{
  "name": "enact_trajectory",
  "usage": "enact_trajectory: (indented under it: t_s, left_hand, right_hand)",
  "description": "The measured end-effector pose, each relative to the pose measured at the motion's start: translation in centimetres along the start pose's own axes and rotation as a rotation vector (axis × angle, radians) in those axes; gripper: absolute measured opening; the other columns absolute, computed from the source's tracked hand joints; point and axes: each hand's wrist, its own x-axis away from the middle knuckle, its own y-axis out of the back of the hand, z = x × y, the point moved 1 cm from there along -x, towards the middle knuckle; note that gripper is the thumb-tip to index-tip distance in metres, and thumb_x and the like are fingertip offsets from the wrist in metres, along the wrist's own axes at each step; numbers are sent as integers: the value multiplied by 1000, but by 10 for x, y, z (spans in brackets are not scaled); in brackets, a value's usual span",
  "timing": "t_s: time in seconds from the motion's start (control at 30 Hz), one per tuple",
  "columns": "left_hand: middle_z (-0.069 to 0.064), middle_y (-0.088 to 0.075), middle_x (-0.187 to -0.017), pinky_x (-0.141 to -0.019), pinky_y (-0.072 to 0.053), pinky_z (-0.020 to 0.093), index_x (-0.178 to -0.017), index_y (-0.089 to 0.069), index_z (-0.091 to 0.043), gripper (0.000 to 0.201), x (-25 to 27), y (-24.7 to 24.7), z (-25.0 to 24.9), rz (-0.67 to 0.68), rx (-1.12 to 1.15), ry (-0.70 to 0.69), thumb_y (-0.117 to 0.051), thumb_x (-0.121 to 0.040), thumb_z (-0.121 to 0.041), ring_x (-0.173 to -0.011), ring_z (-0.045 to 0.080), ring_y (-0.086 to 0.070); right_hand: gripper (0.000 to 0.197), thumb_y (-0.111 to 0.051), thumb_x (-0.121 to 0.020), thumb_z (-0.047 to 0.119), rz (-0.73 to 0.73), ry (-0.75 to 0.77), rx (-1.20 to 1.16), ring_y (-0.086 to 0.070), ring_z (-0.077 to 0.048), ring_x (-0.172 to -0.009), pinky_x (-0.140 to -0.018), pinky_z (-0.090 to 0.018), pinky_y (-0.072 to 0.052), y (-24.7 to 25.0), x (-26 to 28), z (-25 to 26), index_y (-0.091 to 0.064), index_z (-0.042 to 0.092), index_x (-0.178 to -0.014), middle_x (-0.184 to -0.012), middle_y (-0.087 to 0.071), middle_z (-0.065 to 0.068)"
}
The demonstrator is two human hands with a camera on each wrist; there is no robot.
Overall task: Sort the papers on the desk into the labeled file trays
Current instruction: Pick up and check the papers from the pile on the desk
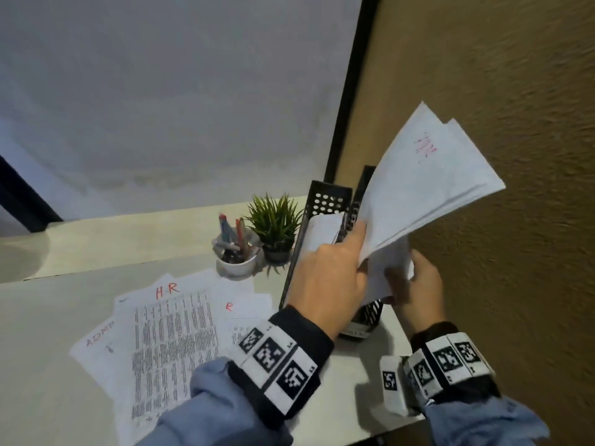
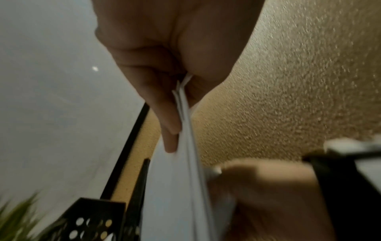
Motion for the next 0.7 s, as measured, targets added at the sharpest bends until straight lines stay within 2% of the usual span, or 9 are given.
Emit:
enact_trajectory:
  t_s: [0.07, 0.13, 0.17, 0.23, 0.27, 0.33, 0.43, 0.57, 0.7]
  left_hand:
    - [16, -64, -104, -75, -45, 42, -148, -19, -23, 65, -5, -15, -7, 32, -21, 31, -45, -89, -14, -93, 37, -60]
    - [16, -63, -107, -76, -46, 43, -148, -18, -22, 67, -11, -34, -10, 67, -41, 65, -45, -87, -13, -96, 39, -59]
    - [16, -63, -108, -76, -46, 43, -147, -17, -22, 67, -15, -45, -10, 80, -44, 73, -46, -87, -12, -96, 39, -60]
    - [16, -63, -110, -76, -46, 43, -147, -16, -20, 66, -20, -62, -12, 110, -72, 94, -45, -89, -12, -96, 39, -60]
    - [17, -63, -109, -76, -46, 44, -147, -16, -19, 64, -22, -69, -12, 123, -60, 109, -44, -90, -12, -96, 39, -60]
    - [20, -64, -106, -78, -47, 45, -147, -17, -18, 61, -26, -83, -8, 139, -13, 154, -44, -93, -13, -97, 40, -61]
    - [20, -64, -106, -81, -47, 46, -148, -16, -23, 63, -31, -102, 4, 150, 31, 223, -45, -93, -13, -98, 39, -61]
    - [20, -63, -112, -85, -49, 47, -149, -10, -28, 71, -29, -118, 21, 172, 127, 262, -45, -90, -7, -98, 39, -61]
    - [17, -57, -125, -90, -49, 46, -147, -18, -22, 66, -23, -123, 29, 123, 240, 247, -48, -89, -18, -105, 37, -59]
  right_hand:
    - [5, -60, -77, 22, -8, 66, 63, -64, -29, -74, -67, -49, -56, 8, -1, 14, -56, 22, -75, -74, -66, -3]
    - [13, -59, -84, 14, -9, 113, 68, -65, -26, -84, -75, -37, -53, 13, -3, 28, -59, 25, -79, -85, -68, -6]
    - [15, -56, -87, 12, 23, 101, 58, -63, -27, -98, -85, -35, -50, 14, -2, 35, -63, 24, -93, -99, -68, -11]
    - [30, -51, -91, 11, 65, 43, 103, -55, -32, -117, -96, -37, -43, 19, -1, 44, -57, 7, -120, -123, -59, -19]
    - [29, -54, -88, 10, 44, 70, 84, -58, -34, -111, -92, -39, -46, 22, -3, 48, -60, 3, -115, -119, -62, -20]
    - [13, -57, -78, 9, -31, 218, 77, -63, -34, -86, -73, -40, -50, 28, -5, 56, -63, 5, -89, -89, -69, -15]
    - [2, -55, -76, 8, -37, 316, 147, -55, -31, -68, -60, -36, -45, 32, -5, 61, -55, 8, -78, -69, -61, -9]
    - [12, -55, -78, 7, -57, 412, 164, -45, -39, -66, -52, -36, -33, 36, -1, 64, -46, -1, -75, -67, -52, -21]
    - [12, -56, -80, 10, -7, 377, 171, -44, -31, -59, -51, -32, -35, 27, -7, 49, -45, 6, -76, -64, -52, -13]
